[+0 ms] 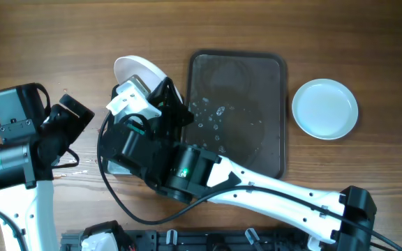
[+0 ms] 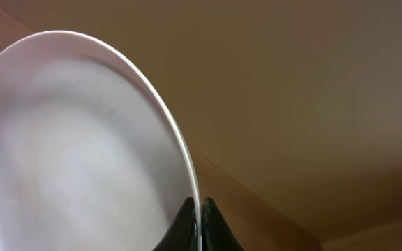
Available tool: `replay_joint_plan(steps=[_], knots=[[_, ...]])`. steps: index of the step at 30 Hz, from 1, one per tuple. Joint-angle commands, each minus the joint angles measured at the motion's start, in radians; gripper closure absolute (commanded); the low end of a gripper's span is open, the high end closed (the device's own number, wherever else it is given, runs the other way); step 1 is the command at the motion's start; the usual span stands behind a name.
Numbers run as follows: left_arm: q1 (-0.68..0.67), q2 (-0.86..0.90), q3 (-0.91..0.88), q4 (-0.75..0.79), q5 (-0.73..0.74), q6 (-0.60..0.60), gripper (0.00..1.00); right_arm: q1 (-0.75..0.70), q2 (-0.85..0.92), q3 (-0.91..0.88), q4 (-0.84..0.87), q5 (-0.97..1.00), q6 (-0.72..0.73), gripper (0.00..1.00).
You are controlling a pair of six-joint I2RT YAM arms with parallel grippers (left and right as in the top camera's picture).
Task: Clean dirty plates on tray and stack at the side
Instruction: 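Lift the plate with the right gripper and tilt it over the basin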
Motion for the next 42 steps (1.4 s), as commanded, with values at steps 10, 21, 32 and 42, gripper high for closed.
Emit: replay_joint_plan(steps=[10, 21, 32, 42], knots=[[0.006, -0.005, 0.016, 0.000, 0.012, 0.001, 0.00, 0.007, -0.021, 0.021, 0.121, -0.002, -0.227, 0.96], [0.006, -0.004, 0.016, 0.000, 0.012, 0.001, 0.00, -0.016, -0.019, 0.001, 0.072, -0.119, -0.053, 0.96], [0.006, -0.005, 0.016, 0.000, 0.012, 0.001, 0.00, -0.106, 0.048, -0.087, -0.034, -0.374, 0.060, 0.96], [0.006, -0.005, 0.016, 0.000, 0.012, 0.001, 0.00, -0.105, 0.048, -0.087, -0.015, -0.378, 0.008, 0.96]])
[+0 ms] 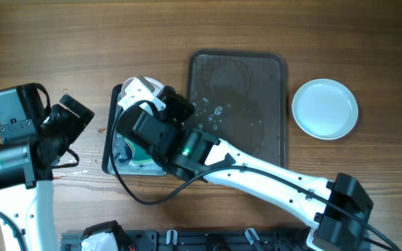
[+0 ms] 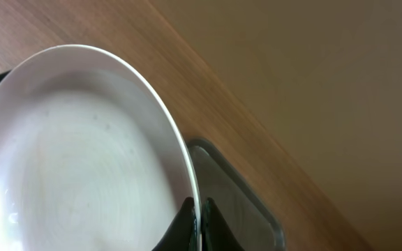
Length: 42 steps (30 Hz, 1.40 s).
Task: Clean dirty plates on tray and stack at the side
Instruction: 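Lift the plate with the right gripper and tilt it over the basin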
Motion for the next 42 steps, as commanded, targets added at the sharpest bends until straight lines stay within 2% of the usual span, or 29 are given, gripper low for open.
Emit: replay_joint_plan(steps=[1, 3, 5, 8, 14, 34, 36, 39, 41, 42], knots=[[0.006, -0.005, 0.016, 0.000, 0.012, 0.001, 0.00, 0.005, 0.008, 0.004, 0.021, 0.017, -0.015, 0.96], [0.006, -0.005, 0.016, 0.000, 0.012, 0.001, 0.00, 0.011, 0.008, 0.004, 0.050, 0.129, -0.014, 0.96], [0.006, -0.005, 0.016, 0.000, 0.012, 0.001, 0.00, 0.034, 0.008, 0.004, 0.110, 0.330, -0.029, 0.96], [0.006, -0.005, 0.016, 0.000, 0.012, 0.001, 0.00, 0.090, 0.008, 0.004, 0.221, 0.473, -0.148, 0.96], [0.006, -0.005, 0.016, 0.000, 0.012, 0.001, 0.00, 0.166, 0.008, 0.004, 0.275, 0.483, -0.200, 0.96], [0.006, -0.005, 0.016, 0.000, 0.012, 0.001, 0.00, 0.167, 0.008, 0.004, 0.277, 0.483, -0.246, 0.96], [0.006, -0.005, 0.016, 0.000, 0.012, 0.001, 0.00, 0.157, 0.008, 0.004, 0.276, 0.483, -0.213, 0.96], [0.006, -0.005, 0.016, 0.000, 0.012, 0.001, 0.00, 0.097, 0.008, 0.004, 0.231, 0.423, -0.043, 0.96], [0.006, -0.005, 0.016, 0.000, 0.012, 0.001, 0.00, 0.032, 0.008, 0.004, 0.137, 0.253, 0.122, 0.96], [0.006, -0.005, 0.016, 0.000, 0.012, 0.001, 0.00, -0.017, 0.008, 0.004, 0.061, 0.077, 0.230, 0.96]])
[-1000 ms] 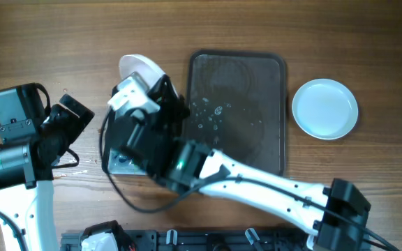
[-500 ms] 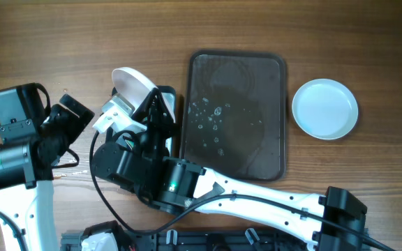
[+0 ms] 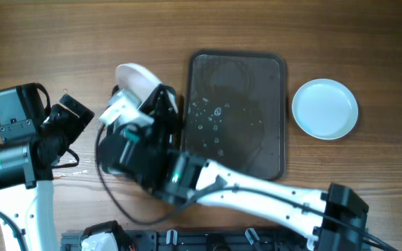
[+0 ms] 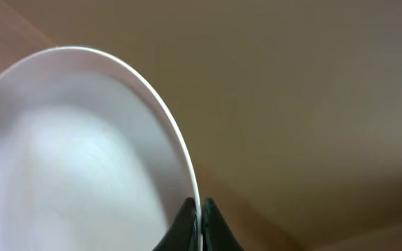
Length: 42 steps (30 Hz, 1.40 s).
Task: Clean dirty plates on tray and stack at the side
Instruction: 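Lift the plate with the right gripper and tilt it over the basin, then carry the plate right and stack it on the cleaned plates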
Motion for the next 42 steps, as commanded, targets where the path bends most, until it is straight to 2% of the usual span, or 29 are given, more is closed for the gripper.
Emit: replay_joint_plan(steps=[1, 3, 5, 10, 12, 14, 17, 19, 23, 27, 31, 35, 36, 37, 38, 40, 42], knots=[[0.006, -0.005, 0.016, 0.000, 0.012, 0.001, 0.00, -0.159, 0.008, 0.003, -0.154, -0.454, 0.380, 0.96], [0.006, -0.004, 0.016, 0.000, 0.012, 0.001, 0.00, -0.245, 0.008, 0.003, -0.219, -0.739, 0.473, 0.96], [0.006, -0.005, 0.016, 0.000, 0.012, 0.001, 0.00, -0.352, 0.002, 0.010, -0.240, -1.010, 0.470, 0.96], [0.006, -0.005, 0.016, 0.000, 0.012, 0.001, 0.00, -0.662, -0.105, 0.028, -0.262, -1.530, 0.518, 0.96], [0.006, -0.005, 0.016, 0.000, 0.012, 0.001, 0.00, -0.835, -0.166, 0.028, -0.263, -1.712, 0.598, 0.96], [0.006, -0.005, 0.016, 0.000, 0.012, 0.001, 0.00, -0.983, -0.207, 0.028, -0.294, -1.779, 0.654, 0.96], [0.006, -0.005, 0.016, 0.000, 0.012, 0.001, 0.00, -1.196, -0.235, 0.028, -0.423, -1.748, 0.669, 0.96], [0.006, -0.005, 0.016, 0.000, 0.012, 0.001, 0.00, -1.352, -0.226, 0.019, -0.538, -1.659, 0.613, 0.95], [0.006, -0.005, 0.016, 0.000, 0.012, 0.001, 0.00, -1.539, -0.177, -0.038, -0.605, -1.472, 0.567, 0.95], [0.006, -0.005, 0.016, 0.000, 0.012, 0.001, 0.00, -1.659, -0.101, -0.153, -0.632, -1.460, 0.566, 0.96], [0.006, -0.005, 0.016, 0.000, 0.012, 0.001, 0.00, -1.690, -0.046, -0.302, -0.585, -1.439, 0.562, 0.96], [0.006, -0.004, 0.016, 0.000, 0.012, 0.001, 0.00, -1.691, -0.045, -0.340, -0.544, -1.419, 0.567, 0.96], [0.006, -0.005, 0.016, 0.000, 0.012, 0.001, 0.00, -1.691, -0.051, -0.339, -0.545, -1.418, 0.566, 0.86], [0.006, -0.004, 0.016, 0.000, 0.012, 0.001, 0.00, -1.691, -0.059, -0.337, -0.546, -1.415, 0.566, 0.65], [0.006, -0.005, 0.016, 0.000, 0.012, 0.001, 0.00, -1.691, -0.071, -0.332, -0.550, -1.415, 0.565, 0.56], [0.006, -0.005, 0.016, 0.000, 0.012, 0.001, 0.00, -1.685, -0.117, -0.317, -0.557, -1.416, 0.547, 0.48], [0.006, -0.005, 0.016, 0.000, 0.012, 0.001, 0.00, -1.674, -0.181, -0.303, -0.556, -1.416, 0.540, 0.47]])
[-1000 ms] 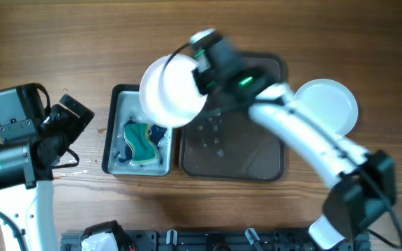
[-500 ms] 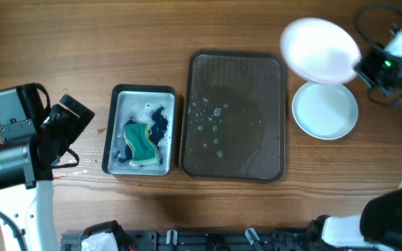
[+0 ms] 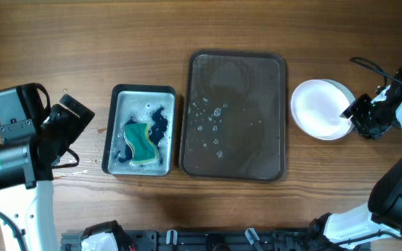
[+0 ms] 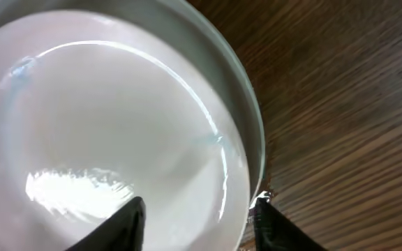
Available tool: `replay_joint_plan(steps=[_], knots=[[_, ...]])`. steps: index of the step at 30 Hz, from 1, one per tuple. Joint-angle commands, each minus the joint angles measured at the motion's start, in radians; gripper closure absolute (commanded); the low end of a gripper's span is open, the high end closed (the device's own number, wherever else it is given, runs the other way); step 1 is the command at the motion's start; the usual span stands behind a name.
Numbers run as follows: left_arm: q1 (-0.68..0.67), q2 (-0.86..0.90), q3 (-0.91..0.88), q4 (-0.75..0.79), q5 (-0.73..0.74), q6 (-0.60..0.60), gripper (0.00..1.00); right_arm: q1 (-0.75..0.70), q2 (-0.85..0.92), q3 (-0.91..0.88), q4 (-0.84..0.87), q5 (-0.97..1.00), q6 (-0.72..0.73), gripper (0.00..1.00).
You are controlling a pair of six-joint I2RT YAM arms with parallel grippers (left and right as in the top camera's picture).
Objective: Clean dirty plates on tray and stack at the side
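A white plate [image 3: 317,106] lies on top of a pale bluish plate [image 4: 248,115] on the table, right of the dark tray [image 3: 232,164]. In the right wrist view the white plate [image 4: 117,132] fills the frame. My right gripper [image 3: 355,118] is open at the stack's right rim, its fingertips [image 4: 130,222] spread either side of the white plate's edge and holding nothing. The tray carries only water drops. My left gripper [image 3: 75,113] stays at the far left; its jaws cannot be made out.
A dark basin [image 3: 139,91] with soapy water and a green sponge [image 3: 139,141] sits just left of the tray. The left arm's body stands at the table's left edge. Cables and a rack run along the near edge.
My right gripper held the white plate tilted by the basin on the left. Now the plate lies on the pale plate at the right, and the gripper is open at its rim.
The right gripper first held the white plate tilted above the basin. Then the plate was down in the basin over the sponge, then up again at the basin's far side. Now it rests on the pale plate right of the tray, released. The left arm never moved.
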Motion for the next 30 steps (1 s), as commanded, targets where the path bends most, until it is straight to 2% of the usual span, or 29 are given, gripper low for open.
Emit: replay_joint_plan(steps=[1, 6, 7, 16, 17, 18, 19, 21, 24, 26, 30], knots=[[0.006, -0.005, 0.016, 0.000, 0.008, 0.001, 0.00, 0.027, -0.153, 0.053, -0.002, 0.011, -0.022, 0.47], [0.006, -0.005, 0.016, 0.000, 0.008, 0.001, 0.00, 0.155, -0.371, 0.053, -0.029, -0.053, -0.107, 0.47], [0.006, -0.005, 0.016, 0.000, 0.008, 0.001, 0.00, 0.237, -0.428, 0.053, -0.054, -0.075, -0.142, 0.47], [0.006, -0.005, 0.016, 0.000, 0.008, 0.001, 0.00, 0.659, -0.525, 0.052, -0.015, -0.194, -0.200, 0.41], [0.006, -0.005, 0.016, 0.000, 0.008, 0.001, 0.00, 0.698, -0.529, 0.052, -0.002, -0.210, -0.204, 0.38], [0.006, -0.005, 0.016, 0.000, 0.008, 0.001, 0.00, 0.732, -0.530, 0.052, 0.010, -0.215, -0.201, 0.24], [0.006, -0.005, 0.016, 0.000, 0.008, 0.001, 0.00, 0.761, -0.531, 0.052, 0.016, -0.216, -0.195, 0.00], [0.006, -0.005, 0.016, 0.000, 0.008, 0.001, 0.00, 0.807, -0.527, 0.052, 0.020, -0.217, -0.123, 0.00], [0.006, -0.005, 0.016, 0.000, 0.008, 0.001, 0.00, 0.833, -0.517, 0.052, 0.007, -0.213, 0.084, 0.00], [0.006, -0.005, 0.016, 0.000, 0.008, 0.001, 0.00, 0.832, -0.516, 0.051, -0.049, -0.195, 0.120, 0.00], [0.006, -0.005, 0.016, 0.000, 0.008, 0.001, 0.00, 0.790, -0.549, 0.052, -0.141, -0.160, 0.069, 0.00]])
